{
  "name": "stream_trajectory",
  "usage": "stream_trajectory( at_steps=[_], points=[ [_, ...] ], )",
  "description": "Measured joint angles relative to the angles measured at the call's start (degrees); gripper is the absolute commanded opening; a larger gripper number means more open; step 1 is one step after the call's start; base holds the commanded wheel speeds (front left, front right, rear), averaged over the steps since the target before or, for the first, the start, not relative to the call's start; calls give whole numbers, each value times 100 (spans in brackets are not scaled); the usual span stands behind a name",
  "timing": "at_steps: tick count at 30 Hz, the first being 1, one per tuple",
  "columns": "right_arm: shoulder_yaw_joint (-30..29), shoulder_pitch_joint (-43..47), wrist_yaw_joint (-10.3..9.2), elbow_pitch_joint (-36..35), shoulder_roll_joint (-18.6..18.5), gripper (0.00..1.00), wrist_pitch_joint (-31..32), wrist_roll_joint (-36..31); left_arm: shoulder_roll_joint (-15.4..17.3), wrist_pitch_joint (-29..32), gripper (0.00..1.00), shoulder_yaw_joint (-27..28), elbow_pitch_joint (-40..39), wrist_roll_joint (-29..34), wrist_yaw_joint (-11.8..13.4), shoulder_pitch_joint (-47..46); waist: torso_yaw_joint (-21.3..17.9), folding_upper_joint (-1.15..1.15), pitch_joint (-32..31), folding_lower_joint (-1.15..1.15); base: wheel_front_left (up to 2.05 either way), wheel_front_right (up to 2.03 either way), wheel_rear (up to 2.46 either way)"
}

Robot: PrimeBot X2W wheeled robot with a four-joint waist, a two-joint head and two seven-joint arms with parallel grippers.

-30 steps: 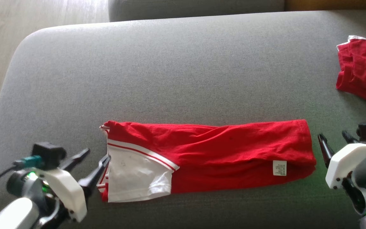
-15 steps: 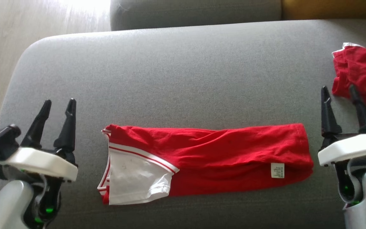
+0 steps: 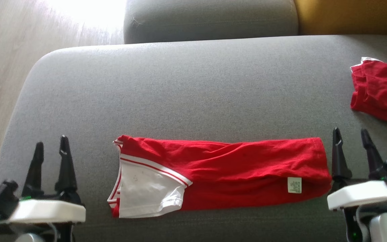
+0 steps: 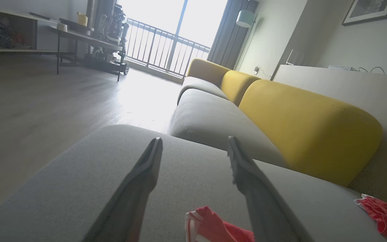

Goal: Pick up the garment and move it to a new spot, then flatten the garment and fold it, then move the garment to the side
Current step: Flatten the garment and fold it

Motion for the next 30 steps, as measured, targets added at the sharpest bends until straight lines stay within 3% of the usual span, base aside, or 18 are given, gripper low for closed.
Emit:
stream_trajectory(
  at_steps=[6, 12, 21, 30],
  points=[
    [89, 133, 0, 76, 32, 100, -118, 7, -594, -19, 100, 367, 155, 943, -617, 275, -4, 0, 8, 0, 0, 0, 0],
    [220, 196, 0, 229, 38, 100, -148, 12, -877, -24, 100, 683, 346, 1257, -882, 399, -33, 0, 23, 0, 0, 0, 0],
    [35, 182, 0, 669, 48, 100, -134, 23, -951, -24, 100, 660, 376, 1427, -1000, 345, -45, 0, 98, 0, 0, 0, 0],
    [-36, -253, 0, 1606, 52, 100, 619, 279, -969, -24, 100, 583, 401, 1512, -1006, 166, -33, 0, 428, 0, 0, 0, 0]
  ],
)
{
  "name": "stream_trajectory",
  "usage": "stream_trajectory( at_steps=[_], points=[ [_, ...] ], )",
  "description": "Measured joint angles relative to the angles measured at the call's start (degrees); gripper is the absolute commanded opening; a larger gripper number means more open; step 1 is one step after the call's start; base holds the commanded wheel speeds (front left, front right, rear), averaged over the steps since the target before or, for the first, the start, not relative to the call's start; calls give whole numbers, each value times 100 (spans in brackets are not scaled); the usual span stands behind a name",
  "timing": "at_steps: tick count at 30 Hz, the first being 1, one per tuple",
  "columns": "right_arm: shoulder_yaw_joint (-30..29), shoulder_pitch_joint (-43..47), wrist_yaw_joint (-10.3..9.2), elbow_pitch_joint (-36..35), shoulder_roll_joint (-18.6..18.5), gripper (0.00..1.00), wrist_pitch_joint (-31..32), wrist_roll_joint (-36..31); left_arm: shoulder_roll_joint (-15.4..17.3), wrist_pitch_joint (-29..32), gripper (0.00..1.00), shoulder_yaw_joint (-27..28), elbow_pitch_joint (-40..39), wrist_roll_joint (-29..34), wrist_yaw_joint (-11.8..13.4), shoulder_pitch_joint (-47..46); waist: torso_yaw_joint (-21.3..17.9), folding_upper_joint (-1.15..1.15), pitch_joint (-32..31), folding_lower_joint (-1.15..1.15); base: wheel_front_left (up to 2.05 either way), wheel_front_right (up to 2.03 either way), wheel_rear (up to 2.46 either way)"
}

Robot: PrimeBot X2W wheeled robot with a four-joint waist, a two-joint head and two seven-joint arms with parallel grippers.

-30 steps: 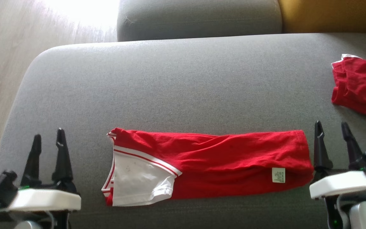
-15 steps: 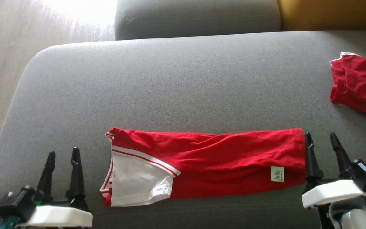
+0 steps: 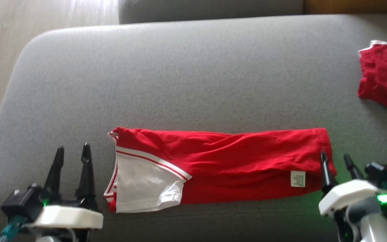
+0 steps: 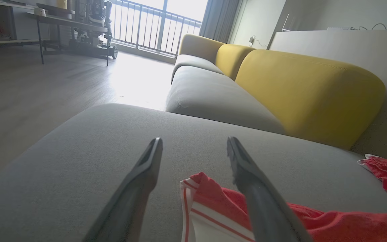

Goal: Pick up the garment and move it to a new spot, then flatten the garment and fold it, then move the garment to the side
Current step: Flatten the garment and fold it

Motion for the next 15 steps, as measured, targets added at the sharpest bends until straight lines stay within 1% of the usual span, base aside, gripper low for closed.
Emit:
stream_trajectory(
  at_steps=[8, 10, 15],
  points=[
    [-433, -732, 0, 770, -2, 100, 108, -80, -16, 0, 100, -246, -10, -1, -35, -355, 112, 0, 400, 0, 0, 0, 0],
    [-442, -805, 0, 1035, -2, 100, 109, -83, -22, 0, 100, -296, -2, -1, -35, -417, 163, 0, 464, 0, 0, 0, 0],
    [-365, -894, 0, 1343, -2, 100, 112, -129, -22, 0, 100, -285, 35, -1, -35, -421, 169, 0, 474, 0, 0, 0, 0]
  ],
)
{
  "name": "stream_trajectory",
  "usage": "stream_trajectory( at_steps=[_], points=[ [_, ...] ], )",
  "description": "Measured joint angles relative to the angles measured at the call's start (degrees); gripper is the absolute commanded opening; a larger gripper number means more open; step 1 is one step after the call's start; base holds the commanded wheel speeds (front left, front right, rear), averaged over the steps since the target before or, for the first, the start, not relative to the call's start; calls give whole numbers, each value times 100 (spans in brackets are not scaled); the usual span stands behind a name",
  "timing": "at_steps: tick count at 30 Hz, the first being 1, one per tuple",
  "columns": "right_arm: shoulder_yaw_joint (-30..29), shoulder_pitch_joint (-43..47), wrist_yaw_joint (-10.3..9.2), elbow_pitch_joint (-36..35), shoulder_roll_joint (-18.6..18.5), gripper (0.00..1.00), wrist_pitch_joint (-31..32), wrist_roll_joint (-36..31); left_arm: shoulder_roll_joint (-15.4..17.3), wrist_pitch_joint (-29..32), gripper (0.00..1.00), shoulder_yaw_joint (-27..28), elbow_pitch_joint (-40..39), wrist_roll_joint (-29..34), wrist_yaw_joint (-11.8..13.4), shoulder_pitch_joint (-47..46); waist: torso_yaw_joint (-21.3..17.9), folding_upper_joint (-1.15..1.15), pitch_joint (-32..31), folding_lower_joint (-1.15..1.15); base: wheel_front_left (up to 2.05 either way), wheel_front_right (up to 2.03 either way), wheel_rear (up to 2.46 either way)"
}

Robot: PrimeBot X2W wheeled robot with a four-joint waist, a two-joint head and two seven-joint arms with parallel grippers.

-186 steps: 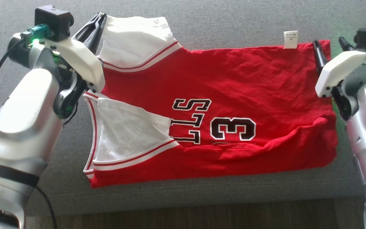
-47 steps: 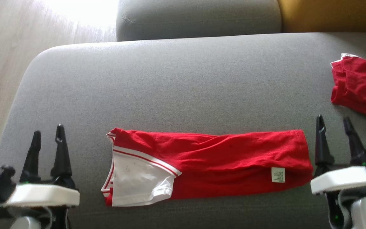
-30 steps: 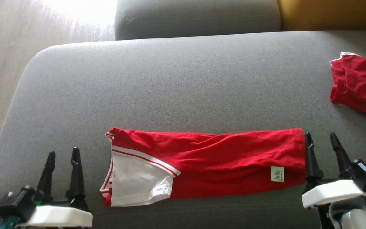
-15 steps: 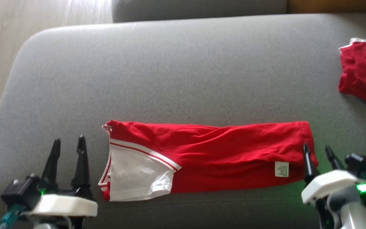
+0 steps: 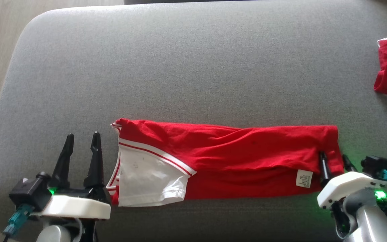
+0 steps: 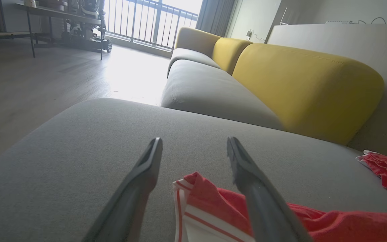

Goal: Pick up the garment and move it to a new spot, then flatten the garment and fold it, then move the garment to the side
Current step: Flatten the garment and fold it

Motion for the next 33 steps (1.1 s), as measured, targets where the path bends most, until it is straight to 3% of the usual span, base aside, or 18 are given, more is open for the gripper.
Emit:
stream_trajectory(
  at_steps=[10, 11, 12, 13, 18, 24, 33],
  points=[
    [331, -231, -1, 470, -86, 100, 98, 360, -1, 0, 100, -9, 33, 0, 0, -14, 2, 0, -31, 0, 0, 0, 0],
    [391, -231, -2, 494, -109, 95, 98, 407, -1, 0, 100, -7, 33, 0, 0, -14, 2, 0, -37, 0, 0, 0, 0],
    [438, -232, -2, 511, -121, 28, 97, 453, -1, 0, 100, -5, 33, 0, 0, -14, 1, 0, -44, 0, 0, 0, 0],
    [469, -235, -2, 527, -122, 0, 88, 481, -1, 0, 100, -4, 33, 0, 0, -14, -1, 0, -53, 0, 0, 0, 0],
    [479, -265, -1, 623, -85, 0, -34, 465, -1, 0, 100, 8, 32, 0, 0, -12, -13, 0, -106, 0, 0, 0, 0],
    [99, -309, 0, 647, -22, 0, -121, 100, -1, 0, 100, 9, 30, 0, 0, 20, -48, 0, -239, 0, 0, 0, 0],
    [-487, -324, 0, 40, 16, 0, 166, -567, -1, 0, 100, 8, -15, 0, 0, 40, -83, 0, -365, 0, 0, 0, 0]
  ],
)
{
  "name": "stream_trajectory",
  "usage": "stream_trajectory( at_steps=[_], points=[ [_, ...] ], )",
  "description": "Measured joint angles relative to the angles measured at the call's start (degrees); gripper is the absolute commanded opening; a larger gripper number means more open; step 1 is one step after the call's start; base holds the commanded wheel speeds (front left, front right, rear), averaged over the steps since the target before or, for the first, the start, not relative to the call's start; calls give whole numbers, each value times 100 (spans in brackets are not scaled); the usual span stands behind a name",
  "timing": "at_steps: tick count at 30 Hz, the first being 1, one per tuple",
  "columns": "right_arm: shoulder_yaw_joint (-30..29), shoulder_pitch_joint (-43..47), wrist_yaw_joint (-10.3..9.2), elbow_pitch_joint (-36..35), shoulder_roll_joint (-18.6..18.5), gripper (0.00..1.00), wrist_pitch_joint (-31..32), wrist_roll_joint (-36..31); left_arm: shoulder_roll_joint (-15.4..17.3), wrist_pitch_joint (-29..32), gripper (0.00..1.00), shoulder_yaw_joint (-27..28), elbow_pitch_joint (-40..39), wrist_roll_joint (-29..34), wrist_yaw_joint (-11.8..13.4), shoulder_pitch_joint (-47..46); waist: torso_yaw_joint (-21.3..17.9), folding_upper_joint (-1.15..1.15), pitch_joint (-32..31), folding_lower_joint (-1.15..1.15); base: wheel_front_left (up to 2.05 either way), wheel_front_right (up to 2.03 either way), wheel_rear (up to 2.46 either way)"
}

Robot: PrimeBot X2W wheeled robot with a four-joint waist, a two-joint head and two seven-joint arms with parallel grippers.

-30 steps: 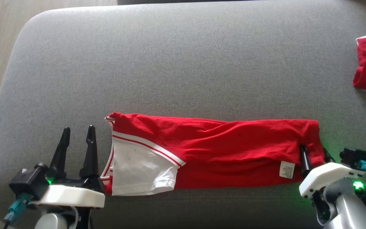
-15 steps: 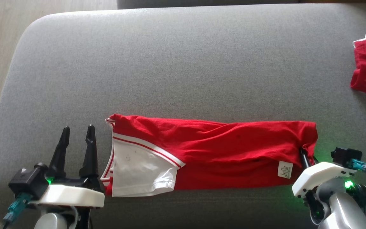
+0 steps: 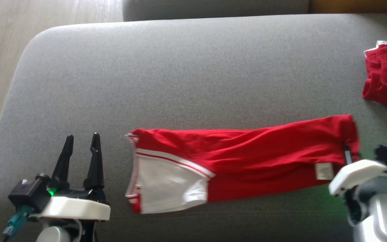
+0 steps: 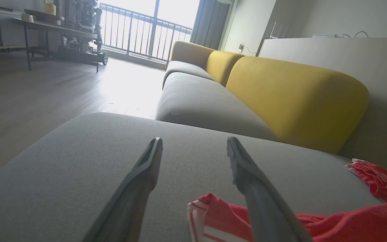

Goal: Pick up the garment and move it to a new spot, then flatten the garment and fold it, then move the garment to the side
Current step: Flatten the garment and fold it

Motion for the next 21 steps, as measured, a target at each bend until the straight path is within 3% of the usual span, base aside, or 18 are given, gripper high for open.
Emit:
stream_trajectory(
  at_steps=[6, 11, 16, 21],
  points=[
    [-662, 14, 0, -604, 1, 0, 311, -513, 0, 0, 100, -11, -66, -10, 0, 79, 20, 0, -123, 0, 0, 0, 0],
    [-773, 133, 0, -947, 1, 0, 697, -1043, 1, 0, 100, -53, -68, -36, 0, 220, 35, 0, -205, 0, 0, 0, 0],
    [-666, 339, 0, -1035, 1, 0, 959, -751, 1, 0, 100, -103, -160, -109, 0, 219, 74, 0, -285, 0, 0, 0, 0],
    [-167, 374, 0, -1294, 0, 0, 1204, -237, 1, 0, 100, -116, -169, -127, 0, 221, 74, 0, -383, 0, 0, 0, 0]
  ],
)
